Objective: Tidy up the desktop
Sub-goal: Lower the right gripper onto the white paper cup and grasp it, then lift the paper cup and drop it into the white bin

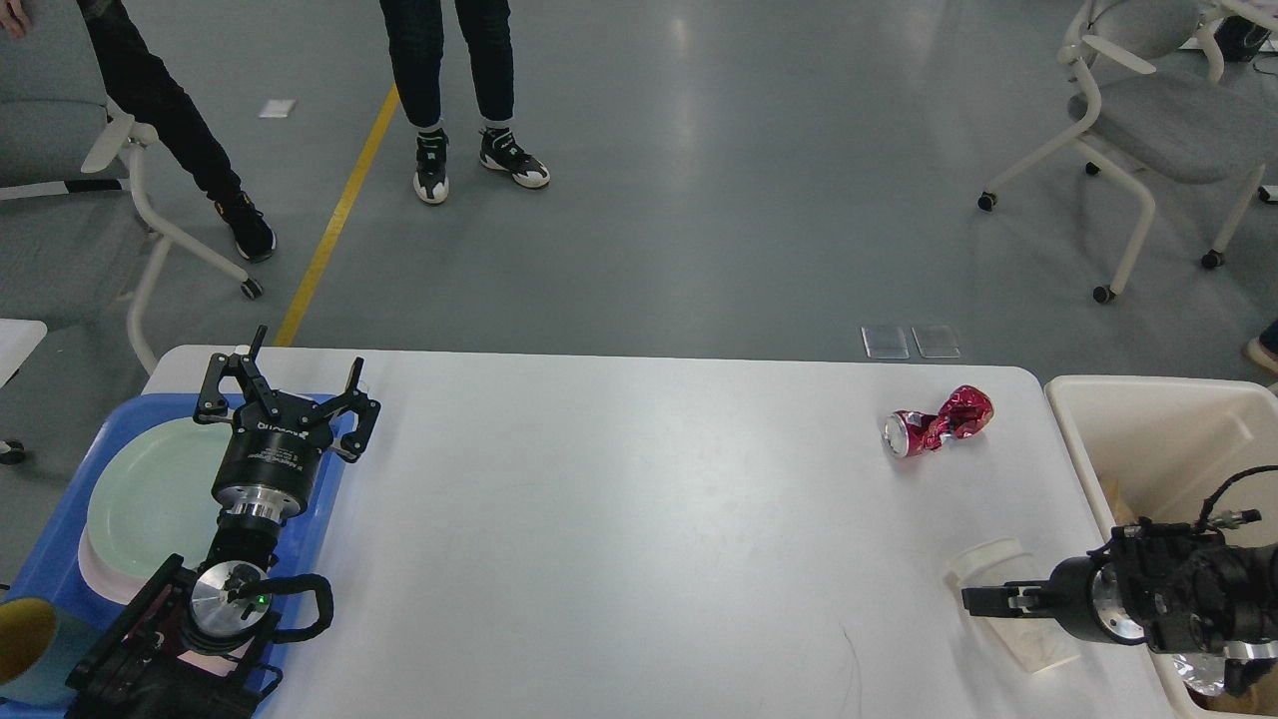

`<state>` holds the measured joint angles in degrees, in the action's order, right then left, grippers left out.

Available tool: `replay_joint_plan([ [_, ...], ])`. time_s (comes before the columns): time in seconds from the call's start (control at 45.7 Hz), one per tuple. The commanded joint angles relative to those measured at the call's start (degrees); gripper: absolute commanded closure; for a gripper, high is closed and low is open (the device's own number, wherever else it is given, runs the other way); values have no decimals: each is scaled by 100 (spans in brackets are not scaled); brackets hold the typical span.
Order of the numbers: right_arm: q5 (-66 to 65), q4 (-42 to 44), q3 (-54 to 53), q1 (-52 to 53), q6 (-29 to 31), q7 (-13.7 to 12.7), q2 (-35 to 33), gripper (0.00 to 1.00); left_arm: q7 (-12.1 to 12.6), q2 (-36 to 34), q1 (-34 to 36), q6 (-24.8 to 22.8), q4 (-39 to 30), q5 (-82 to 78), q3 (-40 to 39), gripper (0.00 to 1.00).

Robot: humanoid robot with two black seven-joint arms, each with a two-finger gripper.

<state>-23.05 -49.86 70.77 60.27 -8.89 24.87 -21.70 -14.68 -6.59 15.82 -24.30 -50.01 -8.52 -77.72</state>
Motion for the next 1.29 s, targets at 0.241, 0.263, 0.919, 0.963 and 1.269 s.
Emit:
replay_joint_plan([
  [0.241, 38, -76, -90, 81, 10, -8, -9, 84, 1, 0, 0, -4, 0, 0, 3, 4],
  [0.263, 47, -76, -116, 81, 10, -8, -18, 91, 1, 0, 0, 4, 0, 0, 3, 4],
  [0.919, 1295, -1983, 58, 2777, 2258, -763, -1081, 100, 1, 8, 0, -4, 0, 0, -6, 4],
  [0.963, 1347, -2106, 287, 3226, 2698, -974, -1152, 100, 1, 8, 0, 4, 0, 0, -6, 4],
  [1.269, 2200, -2871, 1781, 5714, 4106, -2433, -1055, 100, 1, 0, 0, -4, 0, 0, -6, 4],
])
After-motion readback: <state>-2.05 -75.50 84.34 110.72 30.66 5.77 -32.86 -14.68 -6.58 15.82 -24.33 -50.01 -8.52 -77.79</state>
